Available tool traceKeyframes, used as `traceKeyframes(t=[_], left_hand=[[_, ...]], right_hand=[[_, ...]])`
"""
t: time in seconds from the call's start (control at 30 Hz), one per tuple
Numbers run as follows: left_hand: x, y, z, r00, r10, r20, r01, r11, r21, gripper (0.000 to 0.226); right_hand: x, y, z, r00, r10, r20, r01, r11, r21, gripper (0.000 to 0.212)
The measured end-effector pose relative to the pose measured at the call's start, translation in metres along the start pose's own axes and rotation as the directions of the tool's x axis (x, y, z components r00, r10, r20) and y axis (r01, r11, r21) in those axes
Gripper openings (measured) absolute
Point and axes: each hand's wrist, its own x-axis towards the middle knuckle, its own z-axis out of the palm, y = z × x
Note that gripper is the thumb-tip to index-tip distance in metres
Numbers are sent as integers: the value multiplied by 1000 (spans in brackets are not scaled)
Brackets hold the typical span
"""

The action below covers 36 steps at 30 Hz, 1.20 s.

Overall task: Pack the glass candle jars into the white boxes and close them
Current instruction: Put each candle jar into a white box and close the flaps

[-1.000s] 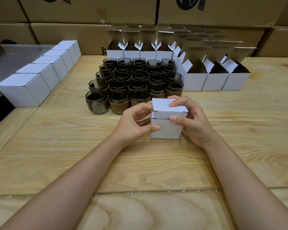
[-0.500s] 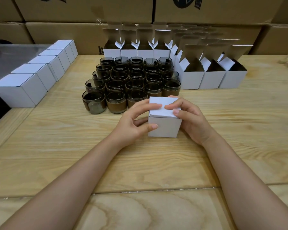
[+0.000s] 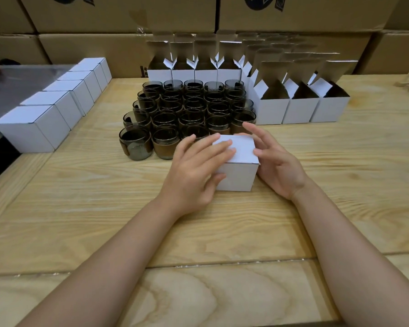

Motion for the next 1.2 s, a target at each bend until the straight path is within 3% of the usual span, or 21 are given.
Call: traceKeyframes(t=[0.1, 0.27, 0.57, 0.77, 1.03, 1.2], left_hand=[[2, 13, 7, 997, 81, 1, -80, 985, 150, 43], [7, 31, 7, 998, 18, -55, -7, 978, 208, 45], [-5, 25, -29, 978, 116, -173, -32, 904, 426, 48], [-44, -9, -84, 989, 130, -64, -79, 854, 514, 40], [-108, -91, -165, 999, -43, -23, 46, 704, 708, 36], [-131, -136, -201, 936, -343, -83, 307, 677, 669, 44]], right_hand=[[1, 1, -4, 1000, -8, 0, 8, 1000, 9, 56], [2, 0, -9, 995, 52, -84, -40, 989, 139, 50], [3, 1, -13, 974, 54, -219, -17, 986, 165, 49], [3, 1, -13, 972, 50, -228, -13, 987, 162, 44], [5, 3, -14, 975, 32, -221, 2, 989, 150, 44], [6, 4, -16, 977, 27, -214, 9, 986, 164, 46]])
